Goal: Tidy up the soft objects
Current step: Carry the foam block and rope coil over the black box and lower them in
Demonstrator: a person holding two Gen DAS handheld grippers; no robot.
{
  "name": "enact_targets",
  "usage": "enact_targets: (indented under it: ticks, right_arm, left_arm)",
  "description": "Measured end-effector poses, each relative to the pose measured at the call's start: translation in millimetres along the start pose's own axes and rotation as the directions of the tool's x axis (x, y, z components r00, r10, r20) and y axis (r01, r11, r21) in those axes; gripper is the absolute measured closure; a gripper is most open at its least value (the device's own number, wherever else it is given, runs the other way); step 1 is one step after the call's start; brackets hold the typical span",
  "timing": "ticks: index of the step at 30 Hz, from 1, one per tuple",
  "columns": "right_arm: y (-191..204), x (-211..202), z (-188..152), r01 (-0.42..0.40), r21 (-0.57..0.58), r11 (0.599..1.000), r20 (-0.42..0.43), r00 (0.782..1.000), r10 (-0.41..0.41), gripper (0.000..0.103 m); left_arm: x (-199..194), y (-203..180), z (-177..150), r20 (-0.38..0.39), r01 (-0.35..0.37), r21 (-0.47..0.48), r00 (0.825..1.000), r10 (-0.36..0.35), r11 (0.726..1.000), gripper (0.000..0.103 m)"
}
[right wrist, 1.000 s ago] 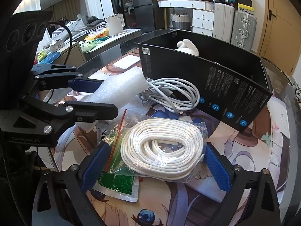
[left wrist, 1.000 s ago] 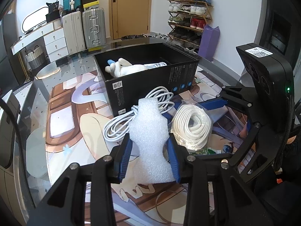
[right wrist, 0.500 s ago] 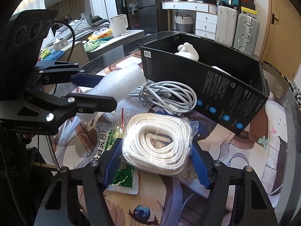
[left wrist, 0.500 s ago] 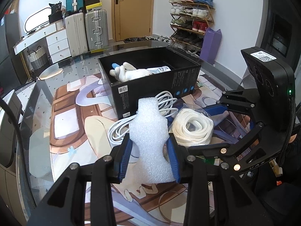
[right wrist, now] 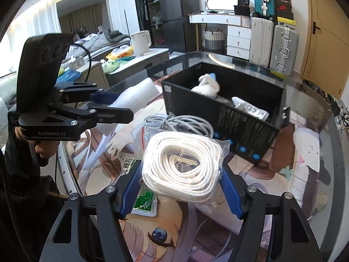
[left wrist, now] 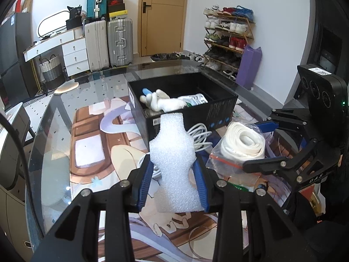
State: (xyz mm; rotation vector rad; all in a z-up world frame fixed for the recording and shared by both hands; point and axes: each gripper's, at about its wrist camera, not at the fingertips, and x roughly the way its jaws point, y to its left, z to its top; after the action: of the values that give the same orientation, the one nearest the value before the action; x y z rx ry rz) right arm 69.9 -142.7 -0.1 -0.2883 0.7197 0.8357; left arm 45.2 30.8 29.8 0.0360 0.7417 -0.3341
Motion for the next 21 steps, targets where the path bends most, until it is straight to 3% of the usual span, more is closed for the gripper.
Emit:
enact_targets:
  ticks: [10,21]
  right_arm:
    - [-8,-27,11,0.047,0.047,0.998,0.103,0.993,-0.051,0.034]
    - [-24,-36,25,0.094,0.118,0.989,0.144,0.983,-0.111,0.034]
  left_arm:
    - [-2,-4,12,0.036,-0.014,-0.008,0.999,0.014,1.0,0.067]
    - [4,-3,37,0.061,-0.027,-0.018,0.998,0.029,0.999,0.067]
